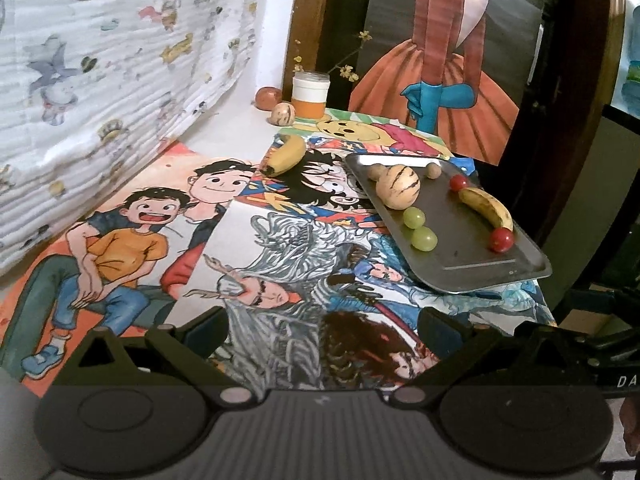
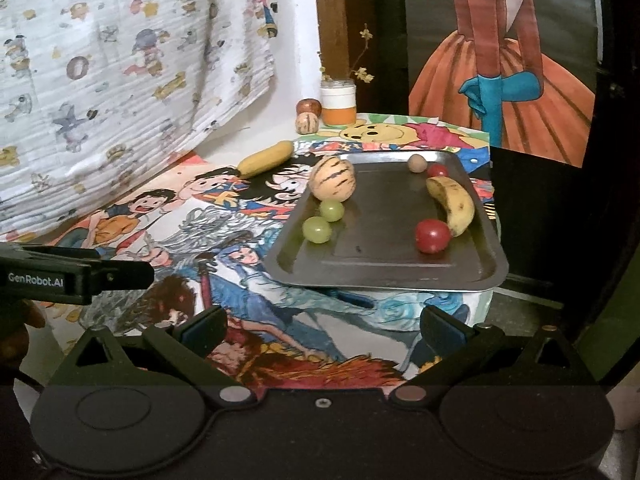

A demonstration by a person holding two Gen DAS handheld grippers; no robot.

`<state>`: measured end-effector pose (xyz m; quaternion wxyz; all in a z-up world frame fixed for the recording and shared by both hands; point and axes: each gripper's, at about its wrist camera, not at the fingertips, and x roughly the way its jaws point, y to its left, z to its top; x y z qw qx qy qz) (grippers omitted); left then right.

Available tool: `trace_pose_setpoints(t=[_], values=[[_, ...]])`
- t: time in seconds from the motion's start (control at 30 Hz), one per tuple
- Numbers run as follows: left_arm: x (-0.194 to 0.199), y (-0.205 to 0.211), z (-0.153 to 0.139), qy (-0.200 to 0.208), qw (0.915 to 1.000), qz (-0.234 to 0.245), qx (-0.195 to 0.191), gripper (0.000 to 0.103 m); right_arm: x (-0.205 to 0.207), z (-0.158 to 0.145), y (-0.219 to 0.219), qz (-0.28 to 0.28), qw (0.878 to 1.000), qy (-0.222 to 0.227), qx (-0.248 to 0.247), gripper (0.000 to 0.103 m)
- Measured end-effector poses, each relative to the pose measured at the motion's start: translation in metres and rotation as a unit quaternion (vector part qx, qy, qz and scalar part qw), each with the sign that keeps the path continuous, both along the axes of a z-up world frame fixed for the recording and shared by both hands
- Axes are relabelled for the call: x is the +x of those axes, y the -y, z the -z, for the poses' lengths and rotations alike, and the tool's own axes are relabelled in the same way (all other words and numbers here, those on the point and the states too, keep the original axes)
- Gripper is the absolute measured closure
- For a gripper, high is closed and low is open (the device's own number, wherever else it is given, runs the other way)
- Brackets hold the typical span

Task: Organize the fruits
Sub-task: 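Withdraw both tools up and away from the tray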

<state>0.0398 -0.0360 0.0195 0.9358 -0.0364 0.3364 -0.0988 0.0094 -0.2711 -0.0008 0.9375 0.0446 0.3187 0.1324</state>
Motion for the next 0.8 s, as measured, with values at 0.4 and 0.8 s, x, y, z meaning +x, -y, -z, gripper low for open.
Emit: trace_pose_setpoints(t=[0.4, 0.8], values=[[-0.008, -0.017, 0.004, -0.005, 0.9998, -0.021, -0.001, 0.000, -0.002, -0.002, -0.015, -0.014, 1.000, -0.003, -0.007, 0.001], [0.002, -0.034, -0.002, 0.001, 0.9992, -0.040, 0.001, 0.000, 0.017, -0.021, -0.026, -0.042, 0.999, 0.020, -0.019, 0.001]])
